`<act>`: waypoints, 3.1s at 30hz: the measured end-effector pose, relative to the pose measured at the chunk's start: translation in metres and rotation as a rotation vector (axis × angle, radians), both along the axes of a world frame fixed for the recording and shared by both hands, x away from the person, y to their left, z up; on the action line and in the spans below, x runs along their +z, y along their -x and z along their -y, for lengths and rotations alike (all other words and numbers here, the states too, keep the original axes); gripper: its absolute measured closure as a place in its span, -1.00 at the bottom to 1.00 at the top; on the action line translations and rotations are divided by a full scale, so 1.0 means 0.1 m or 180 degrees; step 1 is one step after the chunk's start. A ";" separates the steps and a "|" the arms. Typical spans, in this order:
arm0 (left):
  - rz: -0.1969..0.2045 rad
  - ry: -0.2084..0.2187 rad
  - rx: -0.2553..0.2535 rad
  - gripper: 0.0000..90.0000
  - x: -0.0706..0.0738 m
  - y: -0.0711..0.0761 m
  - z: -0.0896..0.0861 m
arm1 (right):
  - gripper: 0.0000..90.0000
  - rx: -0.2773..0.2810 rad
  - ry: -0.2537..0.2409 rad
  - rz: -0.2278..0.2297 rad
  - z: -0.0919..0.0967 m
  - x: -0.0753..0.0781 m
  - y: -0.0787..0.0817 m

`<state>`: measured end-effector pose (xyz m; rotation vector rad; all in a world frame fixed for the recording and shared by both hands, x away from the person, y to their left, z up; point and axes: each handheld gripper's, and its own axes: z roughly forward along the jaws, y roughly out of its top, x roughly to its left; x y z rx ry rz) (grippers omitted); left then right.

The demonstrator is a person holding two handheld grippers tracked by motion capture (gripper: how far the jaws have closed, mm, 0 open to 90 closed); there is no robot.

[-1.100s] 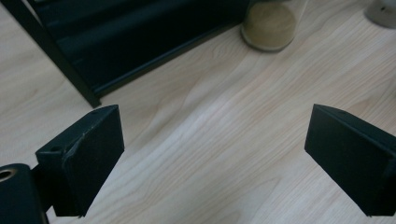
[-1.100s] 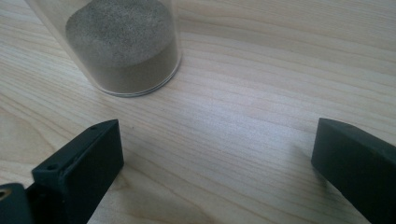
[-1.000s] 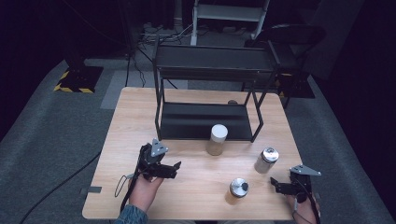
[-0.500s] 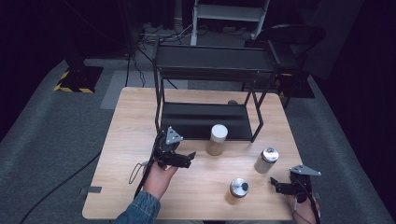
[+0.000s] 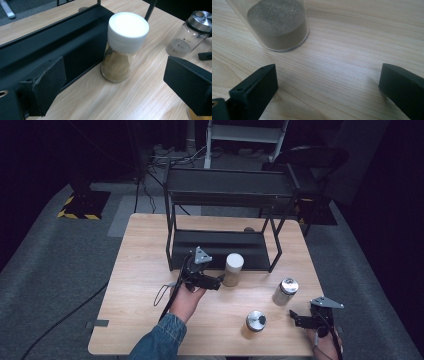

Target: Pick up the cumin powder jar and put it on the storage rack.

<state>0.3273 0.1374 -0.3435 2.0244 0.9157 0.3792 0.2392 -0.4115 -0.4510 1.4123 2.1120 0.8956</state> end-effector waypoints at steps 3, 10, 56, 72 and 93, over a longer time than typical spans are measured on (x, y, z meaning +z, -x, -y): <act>0.0011 -0.0006 -0.0008 -0.91 -0.01 -0.06 0.09 | -0.95 0.0000 0.0000 0.0001 0.00 0.00 0.00; -0.0020 0.0006 -0.0053 -0.89 -0.07 -0.19 0.22 | -0.95 0.0000 0.0001 0.0000 0.00 0.00 0.00; -0.0093 -0.0272 -0.0192 -0.26 -0.06 -0.50 0.72 | -0.95 -0.0012 -0.0003 0.0002 0.00 0.00 0.00; 0.0011 -0.0240 0.0033 -0.26 0.37 -0.51 0.39 | -0.95 -0.0012 -0.0001 0.0003 -0.01 0.00 0.00; -0.0150 -0.0289 0.0606 -0.26 0.34 -1.05 0.04 | -0.95 -0.0015 -0.0002 0.0005 -0.01 0.00 0.01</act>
